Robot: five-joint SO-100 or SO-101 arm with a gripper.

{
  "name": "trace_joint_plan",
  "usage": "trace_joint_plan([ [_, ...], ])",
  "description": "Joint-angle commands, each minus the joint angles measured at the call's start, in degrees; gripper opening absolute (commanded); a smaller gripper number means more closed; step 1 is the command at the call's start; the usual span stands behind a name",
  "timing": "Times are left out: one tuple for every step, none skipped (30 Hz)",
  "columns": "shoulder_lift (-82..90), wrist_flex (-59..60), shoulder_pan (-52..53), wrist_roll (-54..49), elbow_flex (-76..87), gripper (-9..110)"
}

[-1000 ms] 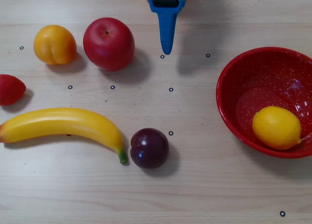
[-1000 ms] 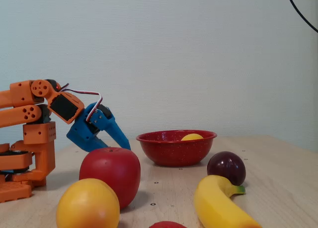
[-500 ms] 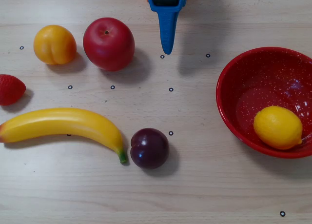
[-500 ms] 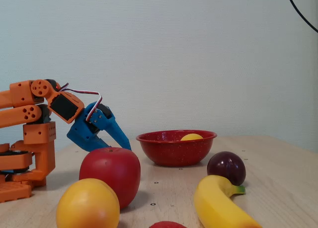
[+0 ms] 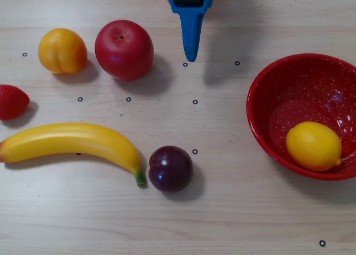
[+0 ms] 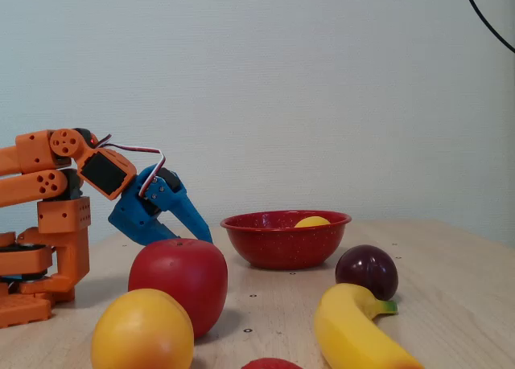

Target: Put the lemon in the red bowl.

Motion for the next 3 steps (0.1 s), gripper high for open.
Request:
trace_joint_plan([
  [0.79,0.35,-0.18,-0.97,0.70,0],
  [0.79,0.35,-0.18,-0.97,0.70,0],
  [0.79,0.35,-0.18,-0.97,0.70,0],
])
